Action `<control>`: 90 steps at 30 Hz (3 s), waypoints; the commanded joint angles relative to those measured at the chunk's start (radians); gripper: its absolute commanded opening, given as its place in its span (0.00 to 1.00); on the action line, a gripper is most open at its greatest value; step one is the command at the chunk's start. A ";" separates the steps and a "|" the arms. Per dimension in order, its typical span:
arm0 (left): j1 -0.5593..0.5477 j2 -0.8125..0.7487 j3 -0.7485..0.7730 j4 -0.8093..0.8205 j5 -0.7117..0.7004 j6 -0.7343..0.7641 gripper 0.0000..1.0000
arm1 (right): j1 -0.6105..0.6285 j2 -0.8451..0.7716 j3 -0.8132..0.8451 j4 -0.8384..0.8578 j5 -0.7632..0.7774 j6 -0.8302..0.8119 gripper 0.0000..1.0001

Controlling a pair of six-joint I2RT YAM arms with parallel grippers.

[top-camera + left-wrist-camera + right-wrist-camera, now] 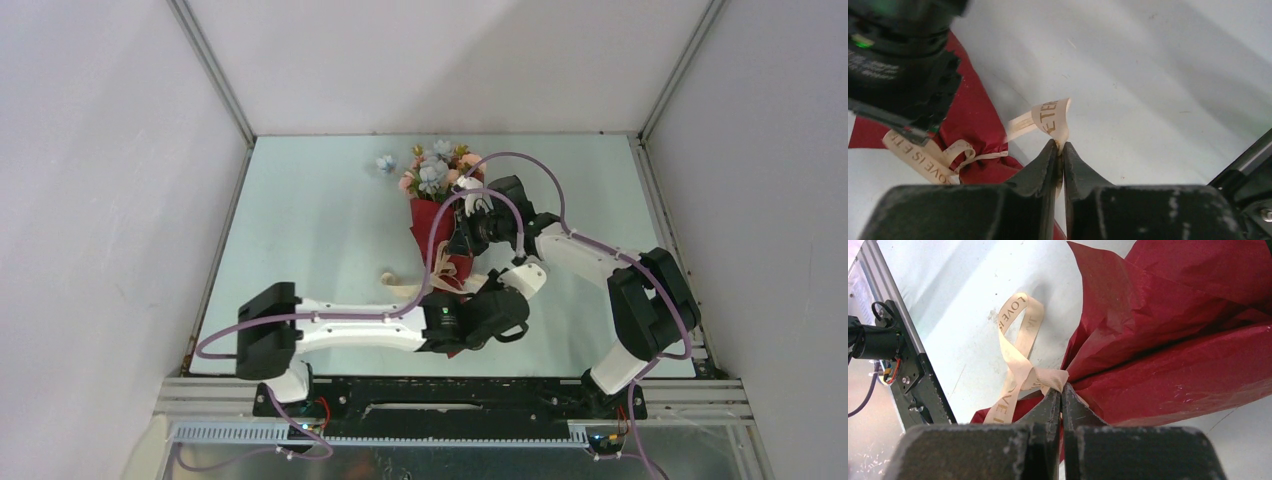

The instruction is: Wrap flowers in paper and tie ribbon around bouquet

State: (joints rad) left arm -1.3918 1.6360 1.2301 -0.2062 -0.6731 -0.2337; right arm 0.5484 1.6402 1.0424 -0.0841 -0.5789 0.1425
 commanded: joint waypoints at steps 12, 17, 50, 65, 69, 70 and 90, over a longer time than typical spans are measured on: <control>-0.003 -0.148 -0.095 0.043 0.031 0.050 0.98 | 0.000 -0.004 0.001 0.005 -0.072 -0.048 0.00; 0.105 -0.382 -0.262 0.054 0.050 -0.048 1.00 | 0.001 -0.005 0.001 -0.009 -0.082 -0.078 0.00; 0.712 -0.200 -0.478 0.428 0.933 -0.058 0.28 | -0.008 -0.041 0.001 -0.057 -0.133 -0.119 0.00; 0.713 -0.195 -0.501 0.395 0.899 -0.061 0.14 | -0.010 -0.080 0.002 -0.064 -0.141 -0.122 0.00; 0.712 -0.206 -0.508 0.424 0.924 -0.076 0.01 | -0.009 -0.074 0.001 -0.067 -0.143 -0.120 0.00; 0.712 -0.221 -0.508 0.425 0.924 -0.084 0.00 | -0.008 -0.073 0.001 -0.068 -0.142 -0.120 0.00; 0.697 -0.436 -0.459 0.265 0.766 -0.211 0.00 | -0.018 -0.216 -0.167 -0.070 0.063 -0.101 0.63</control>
State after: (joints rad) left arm -0.6857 1.2110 0.7280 0.0750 0.1066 -0.4210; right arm 0.5411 1.5059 0.9451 -0.1947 -0.5686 0.0280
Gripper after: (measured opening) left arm 0.003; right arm 0.571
